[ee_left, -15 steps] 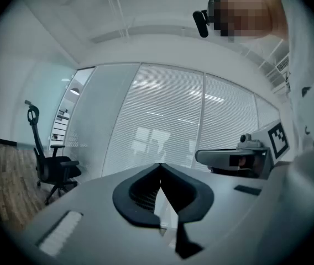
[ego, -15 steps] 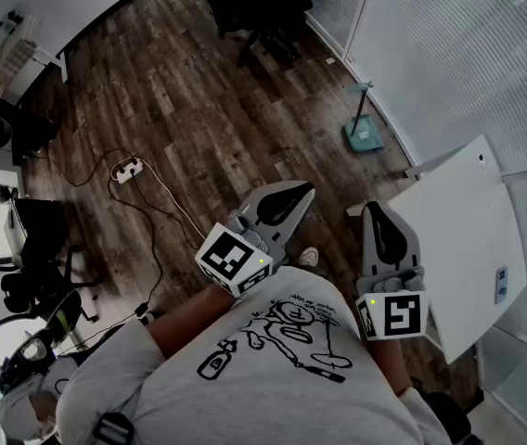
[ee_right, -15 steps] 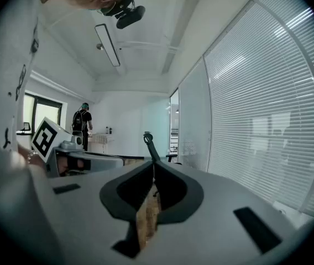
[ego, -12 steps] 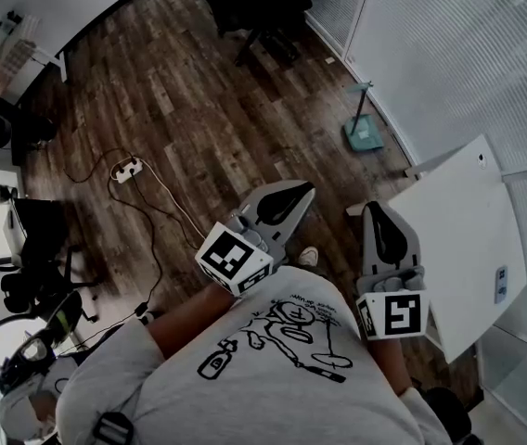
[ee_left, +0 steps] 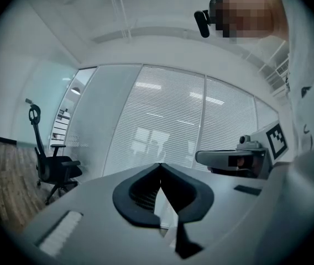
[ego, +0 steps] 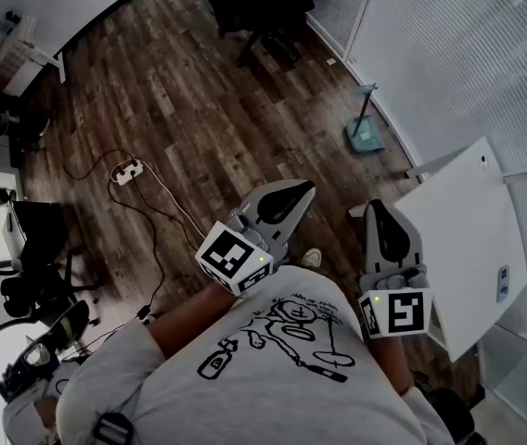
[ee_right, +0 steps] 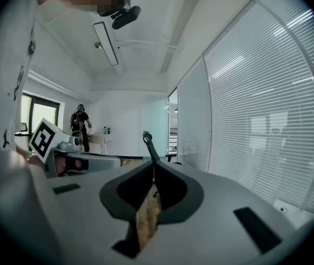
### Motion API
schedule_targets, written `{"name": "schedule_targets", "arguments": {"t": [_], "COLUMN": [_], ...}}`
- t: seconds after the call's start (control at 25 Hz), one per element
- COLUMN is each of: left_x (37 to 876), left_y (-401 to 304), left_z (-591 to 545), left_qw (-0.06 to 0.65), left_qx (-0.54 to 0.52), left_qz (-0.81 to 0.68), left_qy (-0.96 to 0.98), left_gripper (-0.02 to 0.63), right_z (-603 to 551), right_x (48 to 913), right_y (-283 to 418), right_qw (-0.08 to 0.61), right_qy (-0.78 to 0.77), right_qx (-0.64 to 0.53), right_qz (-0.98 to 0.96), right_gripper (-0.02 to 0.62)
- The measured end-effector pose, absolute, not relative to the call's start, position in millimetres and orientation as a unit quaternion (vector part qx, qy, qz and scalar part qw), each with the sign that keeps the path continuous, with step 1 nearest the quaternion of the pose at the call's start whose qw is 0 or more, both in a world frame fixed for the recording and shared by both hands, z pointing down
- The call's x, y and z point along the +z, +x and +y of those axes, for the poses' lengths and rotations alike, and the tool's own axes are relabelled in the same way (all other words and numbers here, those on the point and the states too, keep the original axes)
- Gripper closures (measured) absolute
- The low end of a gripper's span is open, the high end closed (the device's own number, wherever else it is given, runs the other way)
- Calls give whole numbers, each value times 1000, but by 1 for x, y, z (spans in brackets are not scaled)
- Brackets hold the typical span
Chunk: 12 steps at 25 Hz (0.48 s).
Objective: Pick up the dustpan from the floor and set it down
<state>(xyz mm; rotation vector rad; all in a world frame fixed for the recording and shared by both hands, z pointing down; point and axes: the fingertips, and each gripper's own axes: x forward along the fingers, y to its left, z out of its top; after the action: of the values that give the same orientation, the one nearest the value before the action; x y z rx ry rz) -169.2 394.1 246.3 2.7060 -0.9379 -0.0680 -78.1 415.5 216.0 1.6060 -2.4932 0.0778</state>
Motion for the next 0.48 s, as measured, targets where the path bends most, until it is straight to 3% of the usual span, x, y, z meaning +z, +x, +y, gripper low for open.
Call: {"name": "schedule_targets", "arguments": {"t": [0.48], "left_x": [259], "left_y": [-233], "left_z": [398], "left_qw": [139], "left_qx": [-12], "left_qz": [-322], "left_qy": [937], "left_gripper": [604], "right_z": [422], "right_x": [224], "right_y": [-141], "right_qw": [73], "right_qy": [538], "right_qx": [37], "right_qz": [-839], "right_gripper": [583]}}
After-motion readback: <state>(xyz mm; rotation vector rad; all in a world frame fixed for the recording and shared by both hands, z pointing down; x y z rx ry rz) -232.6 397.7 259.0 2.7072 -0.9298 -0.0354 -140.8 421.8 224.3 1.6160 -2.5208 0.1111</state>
